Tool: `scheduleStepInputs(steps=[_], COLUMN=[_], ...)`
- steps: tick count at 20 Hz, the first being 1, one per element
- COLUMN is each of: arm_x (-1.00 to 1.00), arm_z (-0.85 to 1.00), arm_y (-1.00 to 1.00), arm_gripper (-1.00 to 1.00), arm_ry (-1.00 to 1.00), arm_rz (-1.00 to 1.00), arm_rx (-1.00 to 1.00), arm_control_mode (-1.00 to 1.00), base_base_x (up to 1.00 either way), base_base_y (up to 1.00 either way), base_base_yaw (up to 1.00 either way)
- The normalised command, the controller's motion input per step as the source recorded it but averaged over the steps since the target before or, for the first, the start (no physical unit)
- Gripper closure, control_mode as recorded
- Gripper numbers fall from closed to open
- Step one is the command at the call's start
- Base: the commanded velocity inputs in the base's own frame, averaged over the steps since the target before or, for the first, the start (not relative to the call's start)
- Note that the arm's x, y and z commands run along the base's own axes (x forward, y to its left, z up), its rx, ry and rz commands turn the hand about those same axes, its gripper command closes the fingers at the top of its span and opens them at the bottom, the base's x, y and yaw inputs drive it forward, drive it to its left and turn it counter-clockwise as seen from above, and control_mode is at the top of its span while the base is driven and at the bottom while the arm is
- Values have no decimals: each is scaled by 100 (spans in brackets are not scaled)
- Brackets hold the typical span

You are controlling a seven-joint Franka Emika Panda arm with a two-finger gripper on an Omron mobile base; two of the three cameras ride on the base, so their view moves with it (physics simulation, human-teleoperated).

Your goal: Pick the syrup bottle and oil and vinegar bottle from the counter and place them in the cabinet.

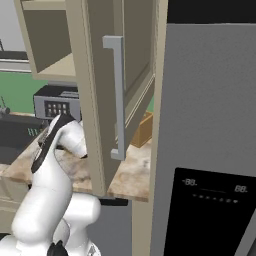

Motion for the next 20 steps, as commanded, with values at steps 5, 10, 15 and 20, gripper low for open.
scheduleStepInputs(steps=[5,10,15,20], arm_x=[-36,-33,-32,-10], arm_z=[25,19,33,39], arm_y=[0,16,10,0], arm_gripper=[100,100,100,100], arm_ry=[0,0,1,12], arm_rz=[-38,-37,-36,-27], arm_rx=[23,11,16,33], arm_control_mode=[-100,-100,-100,-100], base_base_x=[0,0,0,0], base_base_y=[0,0,0,0], base_base_yaw=[0,0,0,0])
